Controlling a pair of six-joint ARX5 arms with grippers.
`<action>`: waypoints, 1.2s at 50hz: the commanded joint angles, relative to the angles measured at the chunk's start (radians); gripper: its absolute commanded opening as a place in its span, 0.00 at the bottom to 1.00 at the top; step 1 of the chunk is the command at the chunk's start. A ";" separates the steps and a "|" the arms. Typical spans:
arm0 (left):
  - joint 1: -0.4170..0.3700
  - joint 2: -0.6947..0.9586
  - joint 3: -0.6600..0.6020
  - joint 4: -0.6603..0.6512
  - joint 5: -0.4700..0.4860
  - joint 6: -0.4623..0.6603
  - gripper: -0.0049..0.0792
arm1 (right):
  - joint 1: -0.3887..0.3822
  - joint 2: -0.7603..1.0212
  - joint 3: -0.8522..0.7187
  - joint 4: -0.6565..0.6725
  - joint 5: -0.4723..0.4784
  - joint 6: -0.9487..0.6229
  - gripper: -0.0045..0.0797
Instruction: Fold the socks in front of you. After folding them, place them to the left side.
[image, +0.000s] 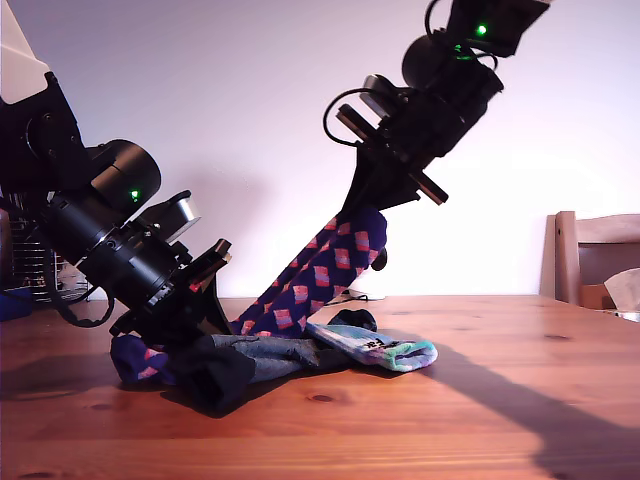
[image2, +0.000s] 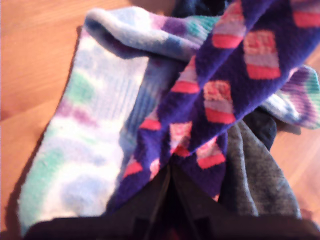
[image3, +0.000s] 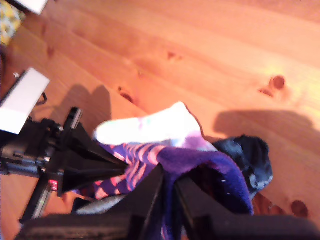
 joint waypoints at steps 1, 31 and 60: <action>-0.001 0.029 -0.009 -0.012 0.009 0.005 0.03 | 0.019 0.003 0.018 -0.005 0.008 -0.009 0.04; 0.008 0.015 0.085 -0.092 0.021 0.023 0.03 | 0.165 0.003 0.088 -0.085 0.053 -0.004 0.04; 0.023 -0.071 0.085 -0.168 0.019 0.035 0.03 | 0.251 0.007 0.109 -0.130 0.089 0.013 0.04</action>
